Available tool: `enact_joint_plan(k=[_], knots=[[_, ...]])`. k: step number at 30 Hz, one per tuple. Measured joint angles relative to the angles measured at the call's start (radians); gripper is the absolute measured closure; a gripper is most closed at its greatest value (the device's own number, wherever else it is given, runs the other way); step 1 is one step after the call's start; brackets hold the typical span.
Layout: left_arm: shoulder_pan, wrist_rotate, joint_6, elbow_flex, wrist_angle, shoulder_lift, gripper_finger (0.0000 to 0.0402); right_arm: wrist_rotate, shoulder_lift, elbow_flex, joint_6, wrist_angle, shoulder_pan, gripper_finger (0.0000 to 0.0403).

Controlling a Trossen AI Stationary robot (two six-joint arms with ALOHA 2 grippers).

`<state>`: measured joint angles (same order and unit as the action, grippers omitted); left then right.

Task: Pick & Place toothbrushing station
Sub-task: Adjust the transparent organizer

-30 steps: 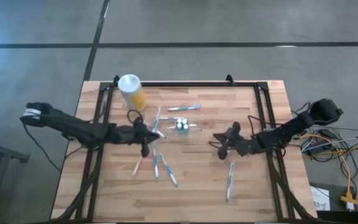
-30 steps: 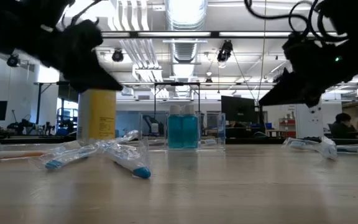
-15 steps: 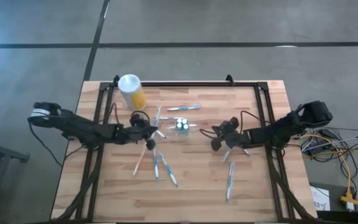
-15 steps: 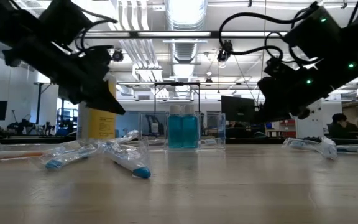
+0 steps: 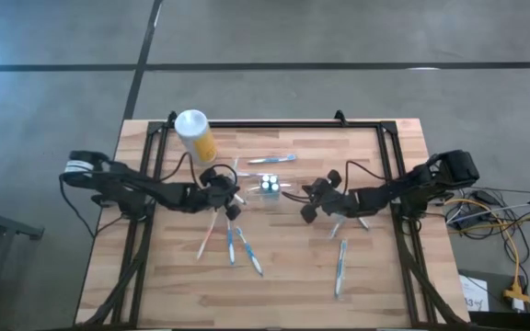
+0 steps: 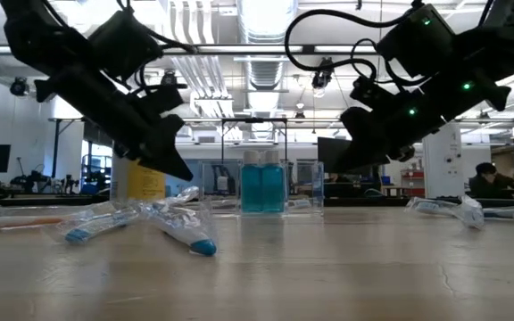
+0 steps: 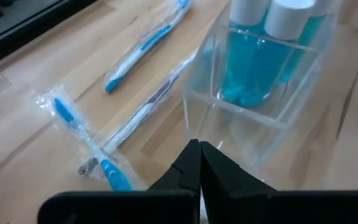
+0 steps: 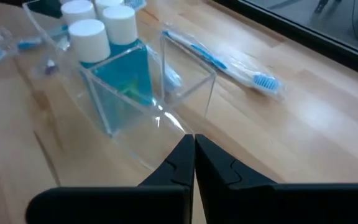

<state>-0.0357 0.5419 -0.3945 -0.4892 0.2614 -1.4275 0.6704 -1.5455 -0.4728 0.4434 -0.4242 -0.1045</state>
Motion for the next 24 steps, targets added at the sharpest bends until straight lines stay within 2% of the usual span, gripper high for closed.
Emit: enact_joint_plan(k=[7,24], knots=[[0.029,-0.051,0.014,-0.035,-0.001,-0.049,0.0400,-0.022,0.003,0.002,-0.006,0.002,0.012,0.0394],[0.069,-0.086,0.058,-0.097,-0.010,-0.100,0.0400,-0.095,0.005,0.002,-0.025,0.001,0.030,0.0394]])
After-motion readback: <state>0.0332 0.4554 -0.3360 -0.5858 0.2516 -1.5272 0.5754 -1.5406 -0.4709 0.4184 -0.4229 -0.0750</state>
